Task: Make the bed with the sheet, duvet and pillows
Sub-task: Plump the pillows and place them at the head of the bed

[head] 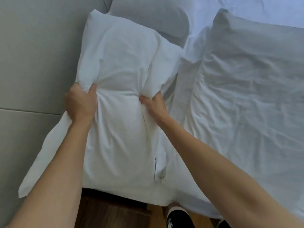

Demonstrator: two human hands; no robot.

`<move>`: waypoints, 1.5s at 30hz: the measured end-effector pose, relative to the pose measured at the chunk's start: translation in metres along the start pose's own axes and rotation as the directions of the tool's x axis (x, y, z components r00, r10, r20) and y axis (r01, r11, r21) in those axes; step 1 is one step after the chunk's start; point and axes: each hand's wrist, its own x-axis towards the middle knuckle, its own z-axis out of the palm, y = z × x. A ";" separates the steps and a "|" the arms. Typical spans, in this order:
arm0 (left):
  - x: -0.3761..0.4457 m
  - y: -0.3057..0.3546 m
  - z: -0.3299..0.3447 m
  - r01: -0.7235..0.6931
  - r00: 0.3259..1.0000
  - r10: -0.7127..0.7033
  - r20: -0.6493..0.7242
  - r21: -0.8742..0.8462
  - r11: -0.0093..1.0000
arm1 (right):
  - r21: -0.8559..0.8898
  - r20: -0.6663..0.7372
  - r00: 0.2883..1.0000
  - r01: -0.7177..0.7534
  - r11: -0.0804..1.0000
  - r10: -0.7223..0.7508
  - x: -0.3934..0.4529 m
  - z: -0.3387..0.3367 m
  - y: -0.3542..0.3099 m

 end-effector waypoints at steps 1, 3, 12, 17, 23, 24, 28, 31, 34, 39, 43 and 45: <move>-0.006 0.004 -0.019 0.015 1.000 -0.015 -0.015 -0.020 1.000 | 0.017 0.010 0.999 0.032 0.999 -0.033 -0.013 -0.003 -0.011; -0.015 0.014 -0.056 0.031 0.998 -0.033 -0.047 -0.051 0.998 | 0.063 0.022 0.995 0.095 0.993 -0.097 -0.038 -0.012 -0.037; -0.111 0.111 -0.161 -0.018 0.996 0.004 -0.094 -0.145 0.989 | 0.121 -0.072 0.961 0.274 0.954 -0.267 -0.134 -0.135 -0.113; -0.213 0.188 -0.146 -0.106 0.994 0.108 -0.004 -0.247 0.963 | 0.082 -0.230 0.930 0.313 0.946 -0.287 -0.178 -0.270 -0.081; -0.361 0.290 -0.067 -0.150 0.945 0.241 0.223 -0.357 0.922 | 0.085 -0.454 0.864 0.283 0.955 -0.216 -0.235 -0.459 0.010; -0.387 0.308 -0.051 -0.155 0.929 0.264 0.261 -0.373 0.915 | 0.088 -0.496 0.848 0.263 0.961 -0.187 -0.244 -0.492 0.028; -0.491 0.373 0.002 -0.153 0.861 0.326 0.390 -0.414 0.898 | 0.075 -0.667 0.740 0.173 0.982 -0.080 -0.281 -0.607 0.095; -0.558 0.405 0.038 -0.127 0.817 0.337 0.468 -0.424 0.897 | 0.047 -0.755 0.656 0.072 0.996 -0.011 -0.304 -0.672 0.133; -0.594 0.416 0.078 -0.121 0.740 0.335 0.583 -0.374 0.919 | -0.010 -0.782 0.619 -0.133 0.991 0.075 -0.306 -0.714 0.170; -0.595 0.392 0.114 -0.289 0.617 0.298 0.728 -0.143 0.947 | -0.189 -0.667 0.725 -0.386 0.903 0.170 -0.288 -0.708 0.215; -0.569 0.350 0.115 -0.320 0.598 0.281 0.751 -0.097 0.942 | -0.291 -0.598 0.797 -0.315 0.904 0.085 -0.276 -0.646 0.218; -0.550 0.325 0.112 -0.316 0.597 0.265 0.757 -0.082 0.945 | -0.348 -0.523 0.850 -0.284 0.894 0.066 -0.270 -0.606 0.215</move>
